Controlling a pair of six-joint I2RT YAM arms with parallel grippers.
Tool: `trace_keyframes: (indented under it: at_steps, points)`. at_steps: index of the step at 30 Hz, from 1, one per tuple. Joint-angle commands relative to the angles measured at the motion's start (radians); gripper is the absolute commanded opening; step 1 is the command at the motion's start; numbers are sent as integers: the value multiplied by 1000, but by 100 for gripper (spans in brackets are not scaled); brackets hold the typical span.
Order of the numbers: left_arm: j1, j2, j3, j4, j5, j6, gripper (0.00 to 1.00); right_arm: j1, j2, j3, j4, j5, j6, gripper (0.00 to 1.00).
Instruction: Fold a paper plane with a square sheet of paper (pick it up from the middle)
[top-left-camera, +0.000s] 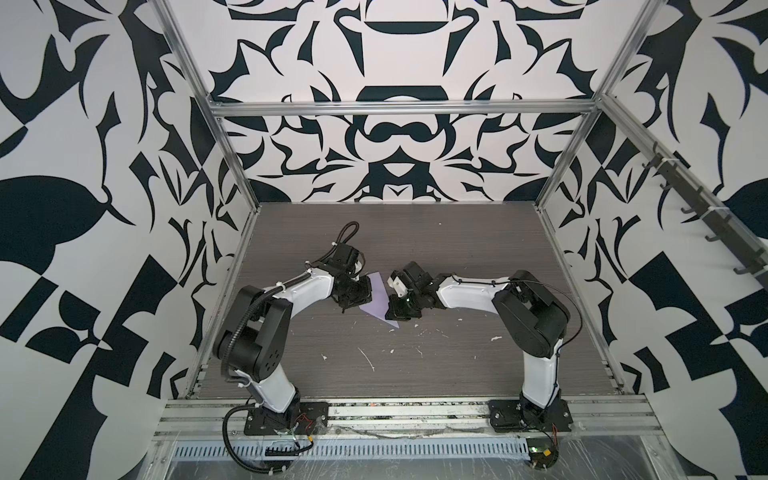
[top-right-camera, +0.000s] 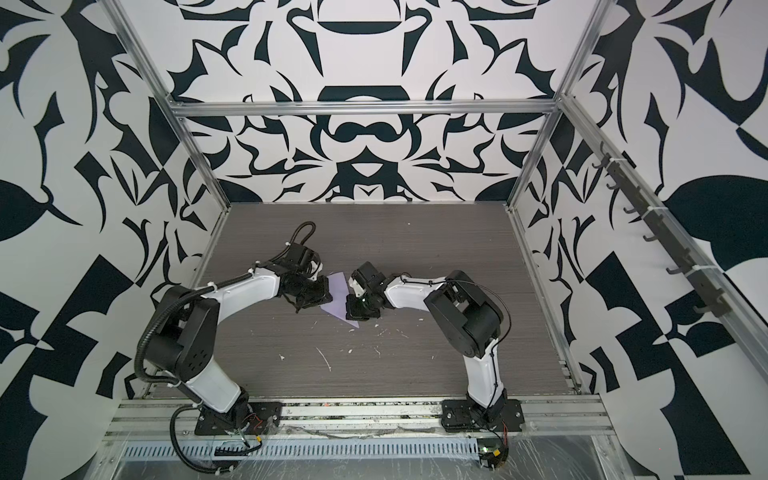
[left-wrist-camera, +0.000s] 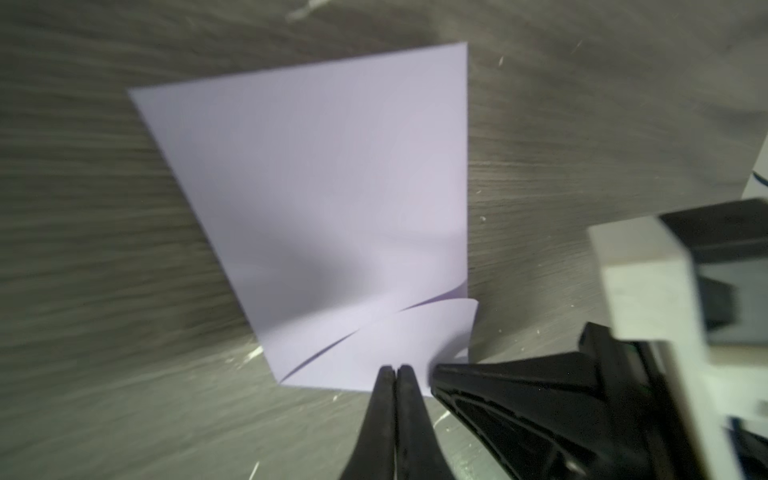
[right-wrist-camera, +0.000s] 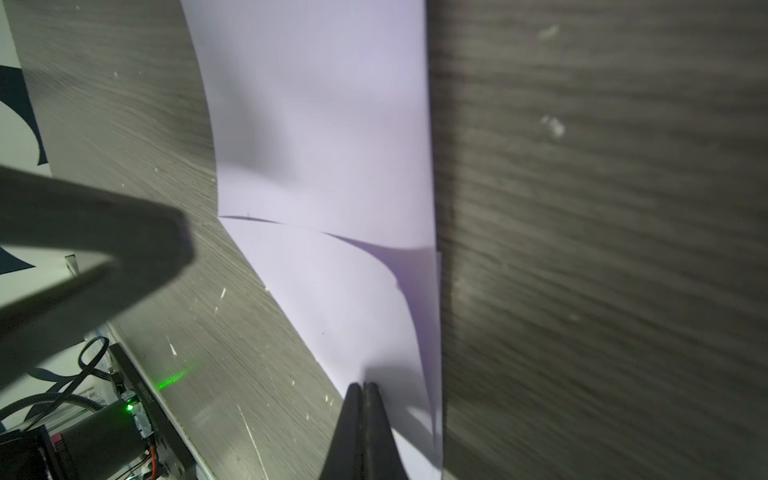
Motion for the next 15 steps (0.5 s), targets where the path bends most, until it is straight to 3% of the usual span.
trace_keyframes:
  at_steps: [1,15]
  points:
    - [-8,34,1,-11,7,-3,3,-5,4,40,-49,-10,-24,0]
    - [-43,96,3,-86,-89,16,0,12,38,133,-38,-62,25,0]
